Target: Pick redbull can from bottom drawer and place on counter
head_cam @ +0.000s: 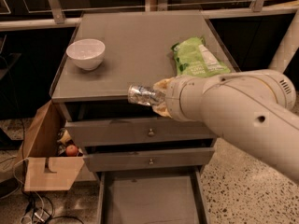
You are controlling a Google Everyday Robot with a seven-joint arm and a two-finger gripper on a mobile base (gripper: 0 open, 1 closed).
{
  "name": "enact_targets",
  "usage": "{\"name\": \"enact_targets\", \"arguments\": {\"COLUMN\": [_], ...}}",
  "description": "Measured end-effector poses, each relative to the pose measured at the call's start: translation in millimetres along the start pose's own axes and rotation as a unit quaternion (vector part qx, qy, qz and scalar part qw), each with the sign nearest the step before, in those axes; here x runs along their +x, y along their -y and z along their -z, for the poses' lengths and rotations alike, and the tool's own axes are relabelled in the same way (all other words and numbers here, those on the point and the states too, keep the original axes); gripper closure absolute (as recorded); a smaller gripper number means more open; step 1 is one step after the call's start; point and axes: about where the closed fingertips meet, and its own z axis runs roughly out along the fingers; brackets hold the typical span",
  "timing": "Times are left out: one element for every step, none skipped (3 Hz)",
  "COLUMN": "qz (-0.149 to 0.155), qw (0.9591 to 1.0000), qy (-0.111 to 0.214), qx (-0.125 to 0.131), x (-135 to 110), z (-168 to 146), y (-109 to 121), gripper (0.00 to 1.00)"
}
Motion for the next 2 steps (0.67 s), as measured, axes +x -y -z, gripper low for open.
{"name": "enact_targets", "arguments": {"qz": [0.017,0.05], "qw": [0.9998,0.9987], "qy": [0.001,-0.004], "qx": [0.009,0.004], "x": [-0.2,-4.2], "z": [-2.3,-20.0], "y": [36.7,84.8], "gripper": [1.0,1.0]}}
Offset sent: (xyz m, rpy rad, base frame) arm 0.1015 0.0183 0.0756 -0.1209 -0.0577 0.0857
